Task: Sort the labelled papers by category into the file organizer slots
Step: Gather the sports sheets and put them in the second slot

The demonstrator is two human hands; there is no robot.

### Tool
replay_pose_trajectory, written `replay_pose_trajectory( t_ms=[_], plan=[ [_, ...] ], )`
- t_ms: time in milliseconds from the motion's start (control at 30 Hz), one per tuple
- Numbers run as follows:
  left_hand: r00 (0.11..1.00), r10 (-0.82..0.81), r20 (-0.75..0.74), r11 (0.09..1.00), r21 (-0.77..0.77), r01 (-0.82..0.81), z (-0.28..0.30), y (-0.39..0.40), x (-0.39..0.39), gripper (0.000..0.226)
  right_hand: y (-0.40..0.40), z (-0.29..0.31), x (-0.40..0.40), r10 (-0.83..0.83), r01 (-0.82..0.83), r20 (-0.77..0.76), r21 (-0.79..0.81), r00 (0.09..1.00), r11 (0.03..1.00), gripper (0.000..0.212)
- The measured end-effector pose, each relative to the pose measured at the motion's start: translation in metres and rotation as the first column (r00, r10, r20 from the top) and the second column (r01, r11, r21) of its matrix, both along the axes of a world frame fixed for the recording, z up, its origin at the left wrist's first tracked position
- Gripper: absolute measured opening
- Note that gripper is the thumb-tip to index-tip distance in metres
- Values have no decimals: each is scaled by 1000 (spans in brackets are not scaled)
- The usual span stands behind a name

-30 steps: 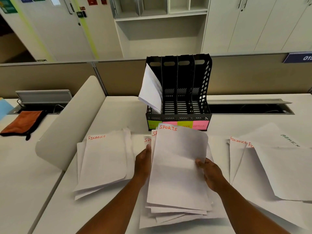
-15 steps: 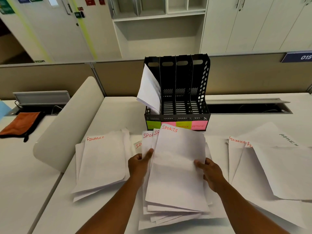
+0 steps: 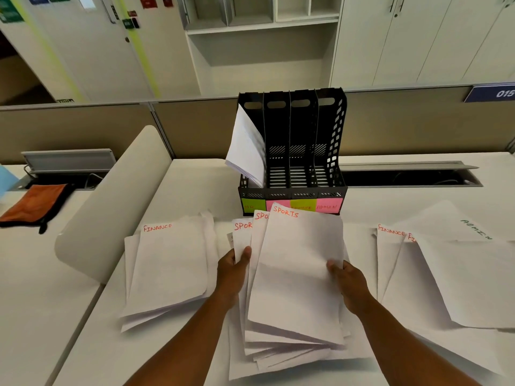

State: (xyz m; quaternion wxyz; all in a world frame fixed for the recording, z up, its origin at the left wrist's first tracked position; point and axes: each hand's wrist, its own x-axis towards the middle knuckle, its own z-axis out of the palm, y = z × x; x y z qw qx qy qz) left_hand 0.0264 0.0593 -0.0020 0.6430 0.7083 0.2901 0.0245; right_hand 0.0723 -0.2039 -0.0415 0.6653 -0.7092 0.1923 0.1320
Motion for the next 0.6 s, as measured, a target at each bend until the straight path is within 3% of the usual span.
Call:
replay_pose_trajectory(
  t_ms=[200,333,433,533,600],
  plan=[
    [998,-63,10,998,-18,63,2,-2,-1,26,-1,3,-1,11,-10,-14,29,1000,1000,18],
    [997,-69,-16,997,-17,69,-1,-3,0,37,-2,5,-1,7,-6,-5,63,1000,998,23],
    [996,-82,-27,996,-33,81,0,-4,0,33,-3,8,-1,42,-42,2,101,999,994,31],
    [996,-94,-6,987,-135,93,6,-9,0,33,1,10,-1,99,-99,6,118,995,988,30],
    [991,-129,36,971,-201,134,12,-14,2,47,6,15,-1,138,-139,15,86,990,987,25]
  ],
)
